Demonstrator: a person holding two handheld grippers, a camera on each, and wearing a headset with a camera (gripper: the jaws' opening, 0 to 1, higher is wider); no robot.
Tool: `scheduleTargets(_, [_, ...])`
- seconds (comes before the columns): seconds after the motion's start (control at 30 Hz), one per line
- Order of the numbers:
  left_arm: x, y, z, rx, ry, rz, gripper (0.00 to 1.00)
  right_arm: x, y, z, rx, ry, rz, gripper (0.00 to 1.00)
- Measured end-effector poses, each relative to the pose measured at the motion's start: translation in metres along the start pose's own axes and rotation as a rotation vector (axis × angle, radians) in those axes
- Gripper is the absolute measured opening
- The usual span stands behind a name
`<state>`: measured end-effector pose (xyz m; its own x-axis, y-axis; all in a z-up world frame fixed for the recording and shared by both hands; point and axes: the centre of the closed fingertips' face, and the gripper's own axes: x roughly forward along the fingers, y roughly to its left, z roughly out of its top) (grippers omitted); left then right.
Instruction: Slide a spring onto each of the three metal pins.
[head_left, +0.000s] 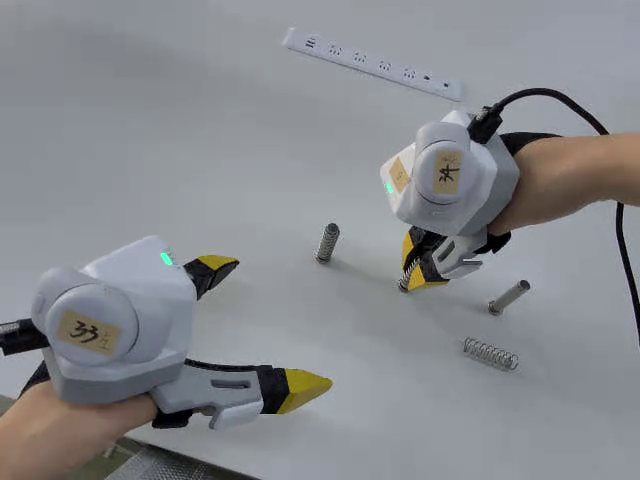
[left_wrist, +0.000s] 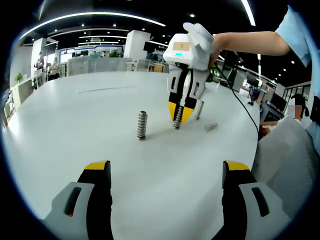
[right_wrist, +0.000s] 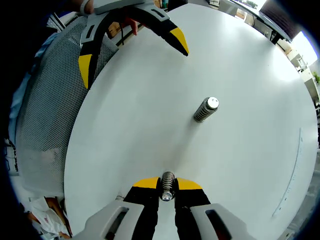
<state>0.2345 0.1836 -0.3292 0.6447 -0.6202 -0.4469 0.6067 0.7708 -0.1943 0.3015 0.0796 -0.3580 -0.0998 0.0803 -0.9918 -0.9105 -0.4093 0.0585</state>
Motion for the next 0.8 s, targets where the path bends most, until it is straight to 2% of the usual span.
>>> scheduleTargets(0.47, [-0.0008, -0.0001, 0.0024, 0.009, 0.002, 0.001, 0.91, 0.0067, -0.0047, -0.0027, -0.016, -0.001, -0.013, 0.1])
scheduleTargets(0.67, [0.0, -0.002, 0.0032, 0.014, 0.005, -0.005, 0.91, 0.0072, -0.0048, 0.0006, 0.018, -0.037, -0.011, 0.27])
scheduleTargets(0.8, [0.0001, -0.0027, 0.0055, 0.02, 0.005, -0.009, 0.91, 0.0056, -0.0023, 0.0054, 0.027, -0.092, -0.011, 0.48])
